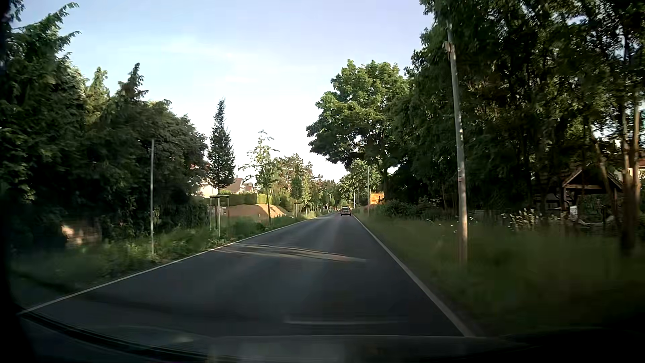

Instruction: Follow the waypoints while adhering to traffic rules and regulations

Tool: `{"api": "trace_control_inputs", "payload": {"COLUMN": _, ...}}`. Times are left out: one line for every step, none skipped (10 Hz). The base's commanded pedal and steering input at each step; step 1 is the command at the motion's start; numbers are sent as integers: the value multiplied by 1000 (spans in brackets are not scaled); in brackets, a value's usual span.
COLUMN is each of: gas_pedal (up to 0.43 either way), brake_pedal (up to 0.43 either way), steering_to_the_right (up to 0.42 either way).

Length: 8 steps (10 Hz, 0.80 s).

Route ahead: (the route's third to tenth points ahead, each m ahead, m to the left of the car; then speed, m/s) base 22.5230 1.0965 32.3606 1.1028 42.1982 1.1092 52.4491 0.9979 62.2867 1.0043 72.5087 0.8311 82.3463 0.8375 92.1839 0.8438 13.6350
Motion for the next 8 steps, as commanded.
{"api": "trace_control_inputs", "payload": {"gas_pedal": 87, "brake_pedal": 30, "steering_to_the_right": 2}}
{"api": "trace_control_inputs", "payload": {"gas_pedal": 87, "brake_pedal": 30, "steering_to_the_right": 1}}
{"api": "trace_control_inputs", "payload": {"gas_pedal": 87, "brake_pedal": 30, "steering_to_the_right": 1}}
{"api": "trace_control_inputs", "payload": {"gas_pedal": 87, "brake_pedal": 30, "steering_to_the_right": 1}}
{"api": "trace_control_inputs", "payload": {"gas_pedal": 87, "brake_pedal": 30, "steering_to_the_right": 1}}
{"api": "trace_control_inputs", "payload": {"gas_pedal": 87, "brake_pedal": 30, "steering_to_the_right": 1}}
{"api": "trace_control_inputs", "payload": {"gas_pedal": 87, "brake_pedal": 30, "steering_to_the_right": 1}}
{"api": "trace_control_inputs", "payload": {"gas_pedal": 87, "brake_pedal": 30, "steering_to_the_right": 1}}
